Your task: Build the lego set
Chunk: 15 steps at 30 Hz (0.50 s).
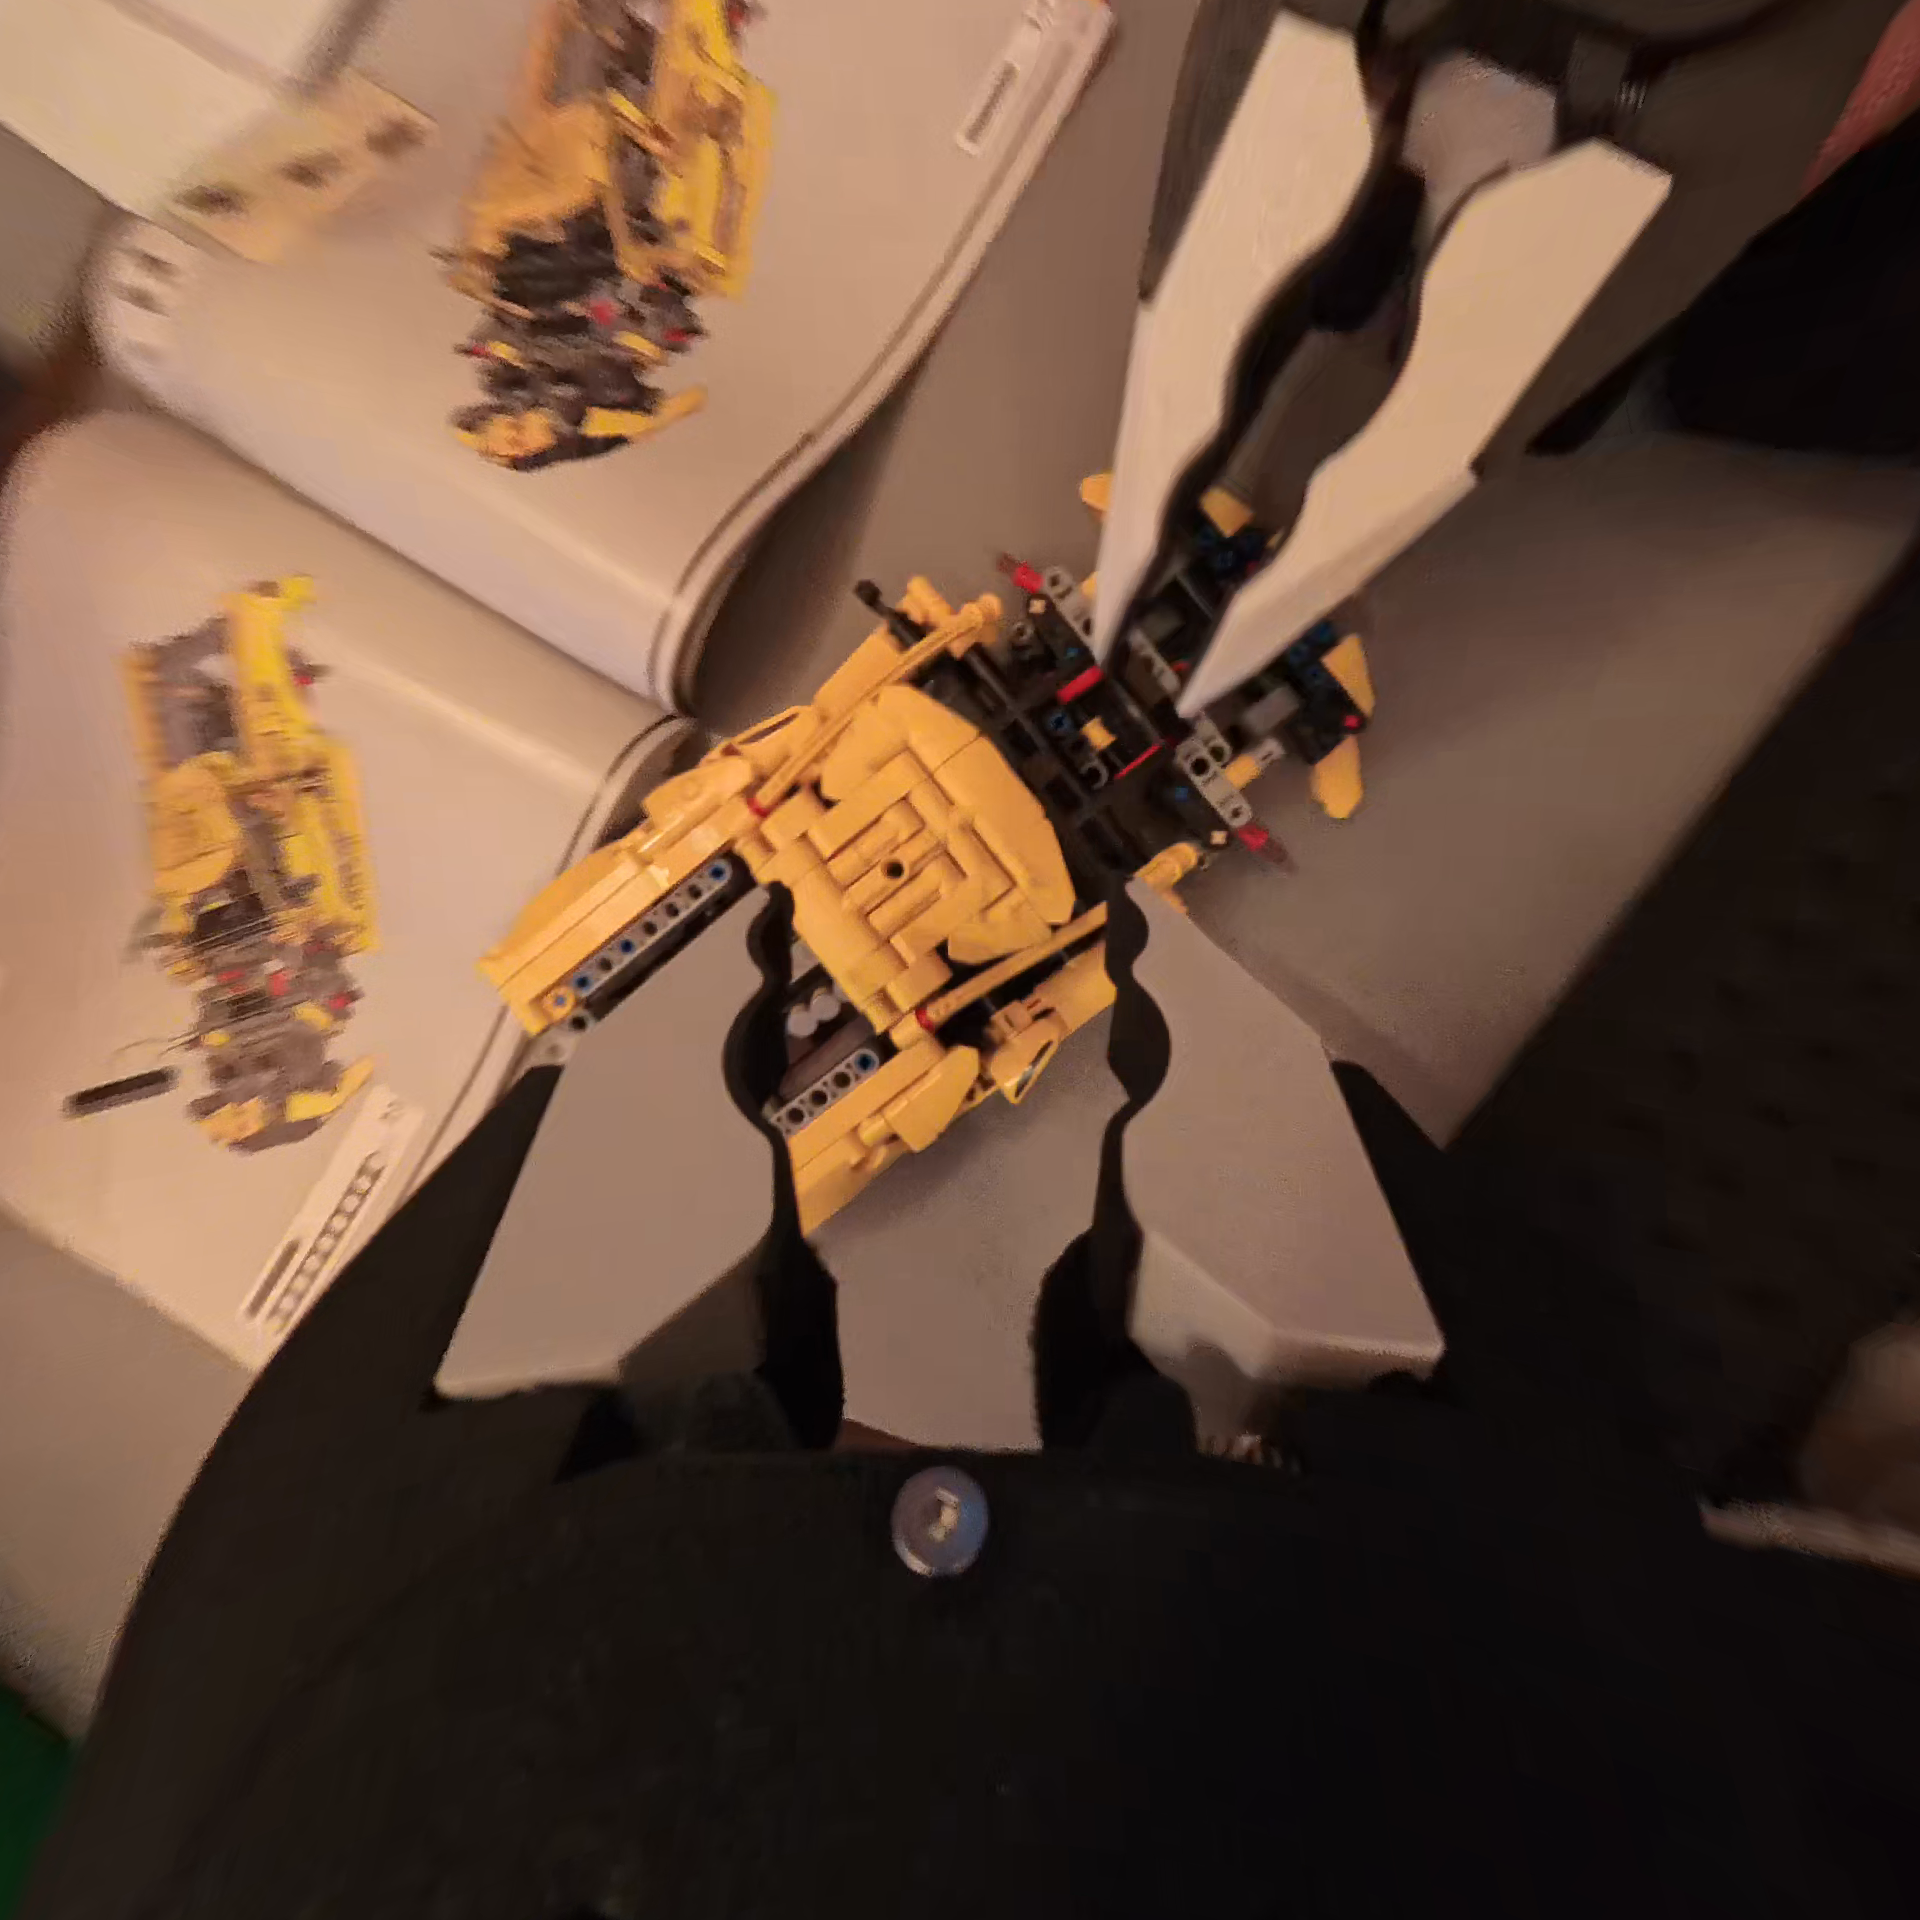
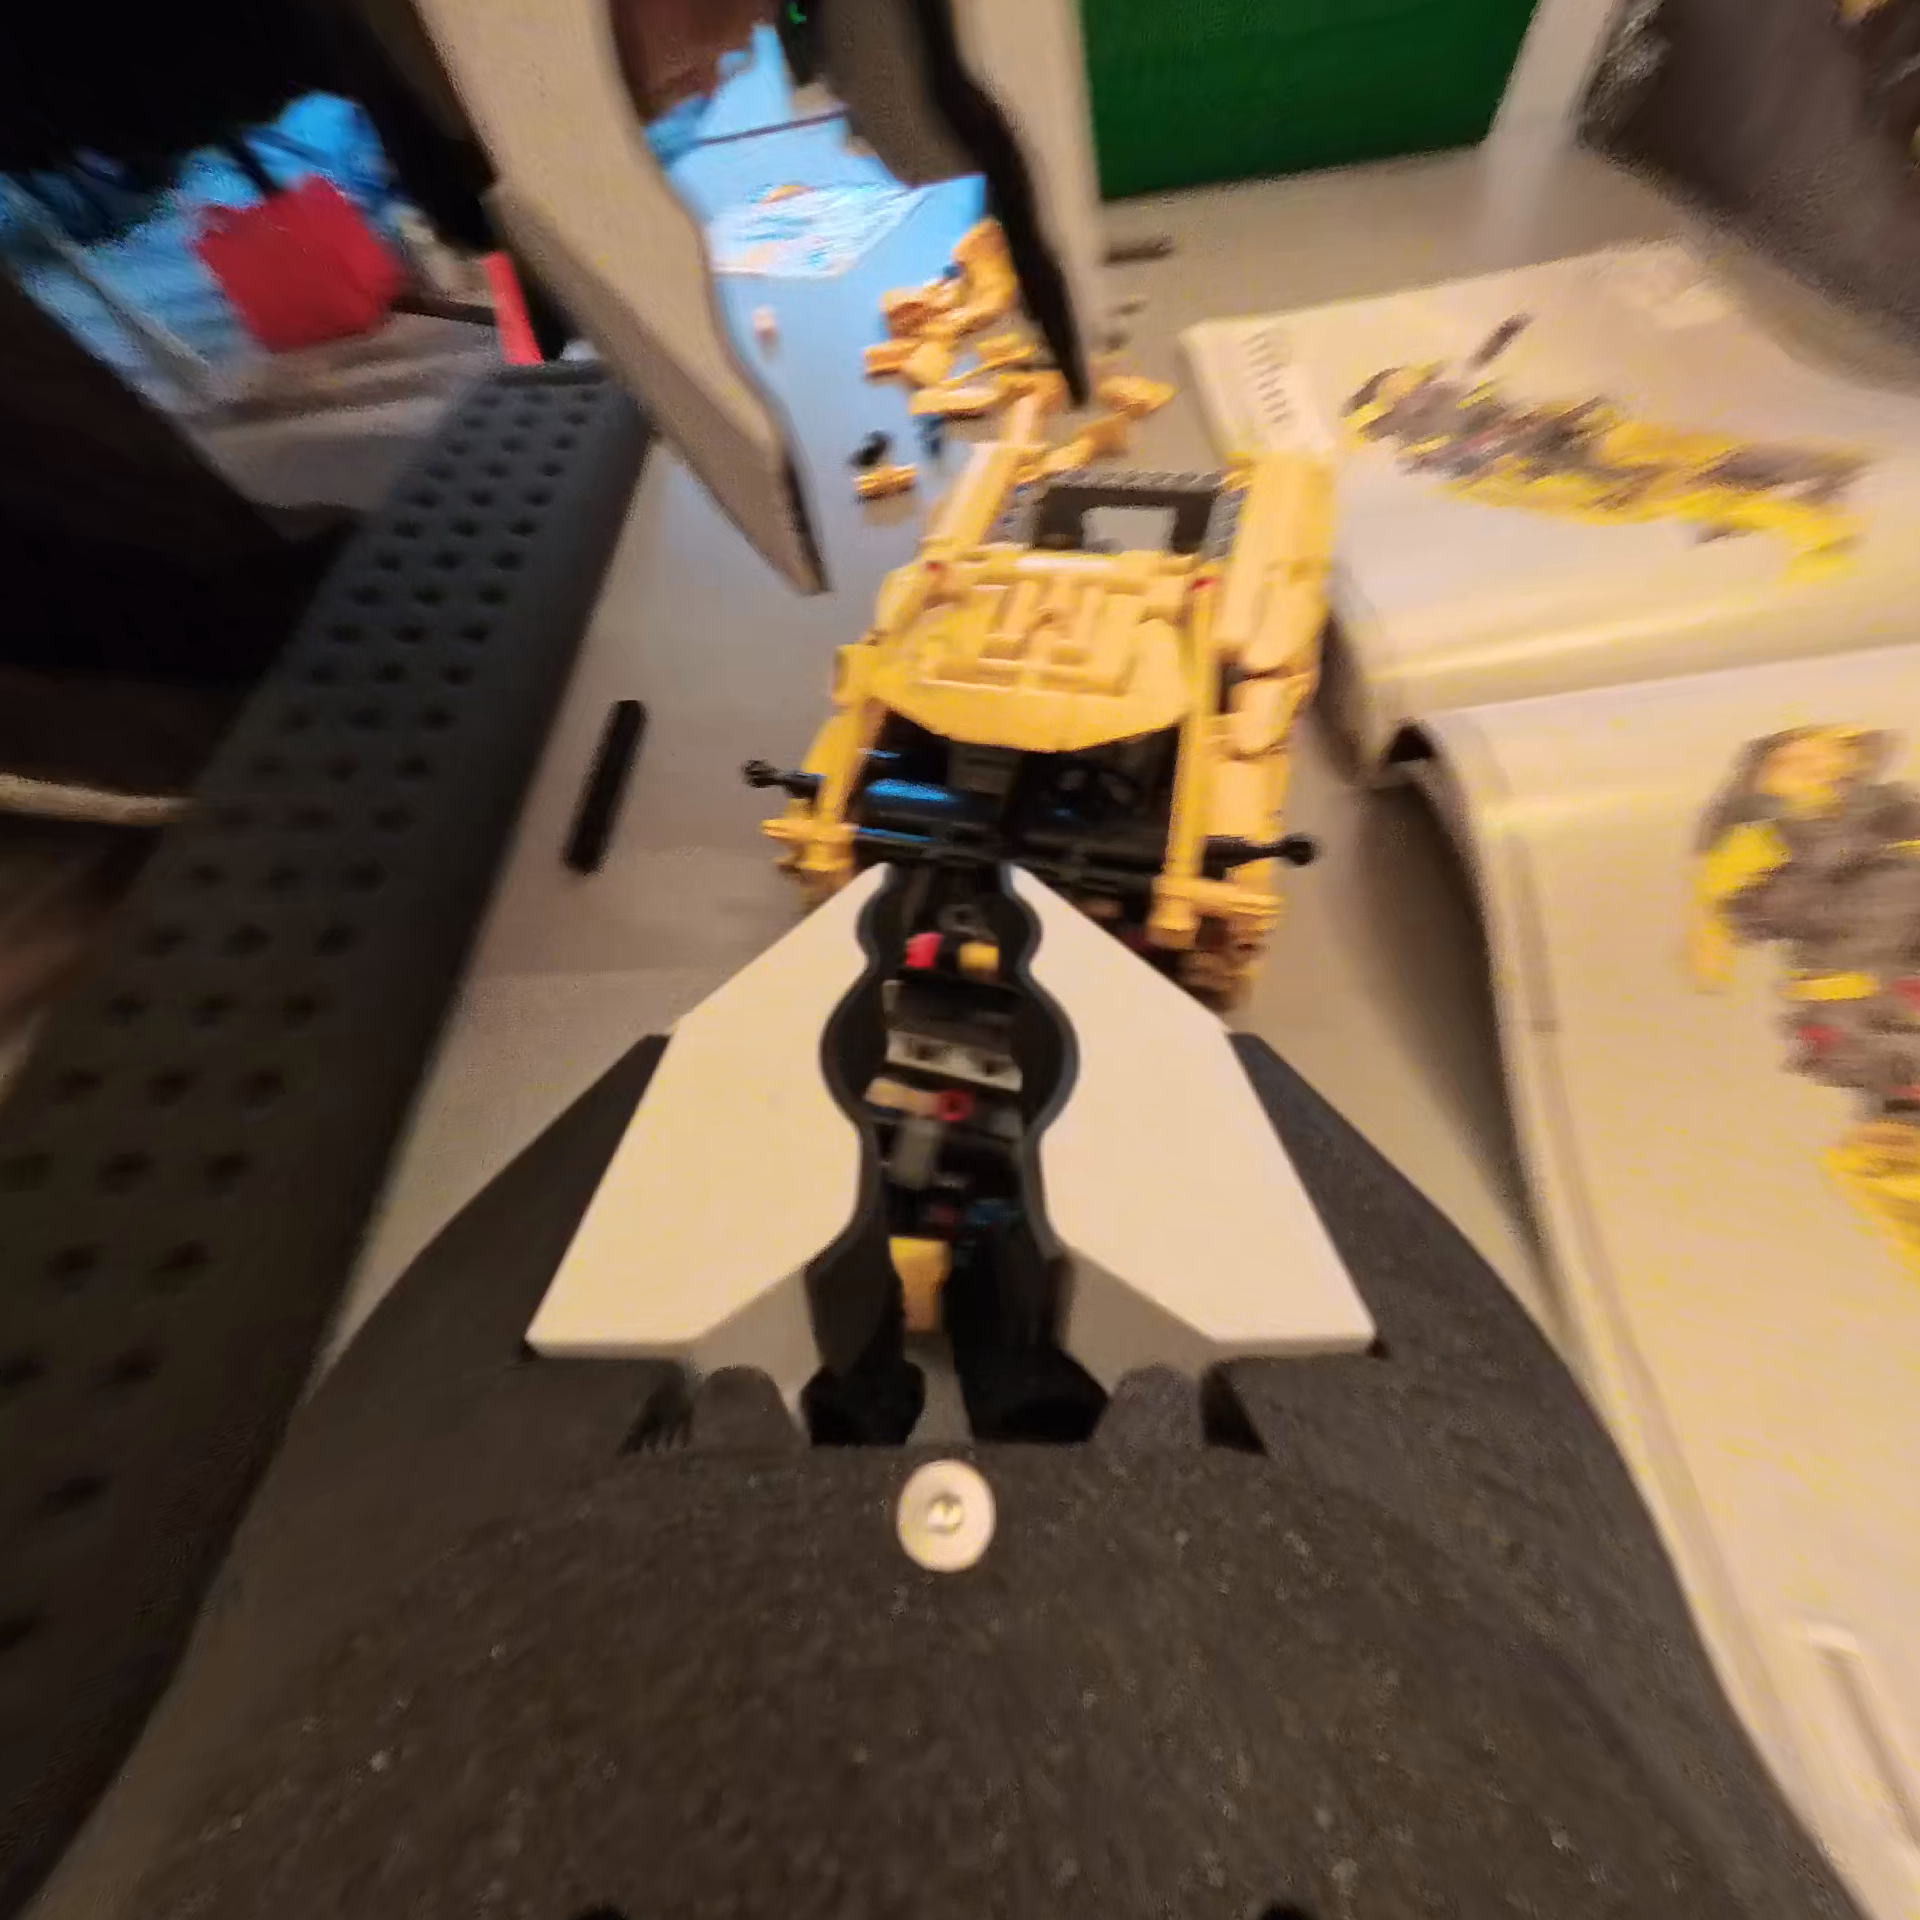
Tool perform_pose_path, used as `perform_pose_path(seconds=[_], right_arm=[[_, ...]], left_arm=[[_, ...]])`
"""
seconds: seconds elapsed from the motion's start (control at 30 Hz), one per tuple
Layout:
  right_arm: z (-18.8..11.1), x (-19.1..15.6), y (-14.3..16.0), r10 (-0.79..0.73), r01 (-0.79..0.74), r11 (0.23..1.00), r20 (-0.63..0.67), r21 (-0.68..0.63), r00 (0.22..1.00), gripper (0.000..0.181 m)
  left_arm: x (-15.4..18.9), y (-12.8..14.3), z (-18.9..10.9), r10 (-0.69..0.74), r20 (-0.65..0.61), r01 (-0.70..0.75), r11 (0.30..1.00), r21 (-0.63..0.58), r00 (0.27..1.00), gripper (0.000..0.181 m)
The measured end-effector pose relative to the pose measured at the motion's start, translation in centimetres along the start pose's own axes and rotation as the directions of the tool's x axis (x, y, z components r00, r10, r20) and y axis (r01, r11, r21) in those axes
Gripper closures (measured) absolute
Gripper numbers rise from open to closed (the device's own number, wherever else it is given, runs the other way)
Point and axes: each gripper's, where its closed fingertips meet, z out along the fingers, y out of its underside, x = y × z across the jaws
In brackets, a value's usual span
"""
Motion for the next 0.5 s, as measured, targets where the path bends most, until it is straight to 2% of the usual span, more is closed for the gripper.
perform_pose_path(seconds=[0.07, 0.1, 0.2, 0.27, 0.33, 0.4, 0.5], right_arm=[[-0.9, 1.9, -0.2, -0.082, 0.085, 0.996, -0.122, 0.02, 0.989, 0.158], [-1.1, 2.5, 0.7, -0.084, 0.08, 0.996, -0.147, -0.027, 0.986, 0.158], [0.1, 1.4, 2.4, -0.007, -0.001, 0.993, -0.063, -0.118, 0.998, 0.152], [1.1, 0.4, 2.5, -0.032, 0.026, 0.991, -0.044, -0.13, 0.999, 0.15], [1.4, 0.0, 2.4, -0.066, 0.059, 0.988, -0.047, -0.142, 0.997, 0.15], [1.7, -1.1, 2.4, -0.034, 0.032, 0.989, -0.011, -0.141, 0.999, 0.15], [2.4, -3.9, 2.3, 0.021, -0.005, 0.99, 0.112, -0.139, 0.994, 0.147]], left_arm=[[0.4, 1.1, -0.4, -0.031, 0.113, 0.02, 0.995, 0.096, 0.993, 0.12], [0.4, 1.9, -0.4, -0.07, 0.155, 0.05, 0.99, 0.131, 0.986, 0.12], [1.5, 4.1, 0.2, -0.222, 0.156, 0.179, 0.952, 0.248, 0.963, 0.12], [1.9, 5.5, 0.8, -0.279, 0.156, 0.226, 0.93, 0.291, 0.948, 0.12], [1.2, 6.7, 1.1, -0.288, 0.217, 0.215, 0.927, 0.307, 0.933, 0.12], [0.5, 7.7, 1.4, -0.289, 0.242, 0.208, 0.928, 0.309, 0.926, 0.12], [-0.9, 8.6, 1.0, -0.313, 0.234, 0.224, 0.913, 0.341, 0.921, 0.12]])
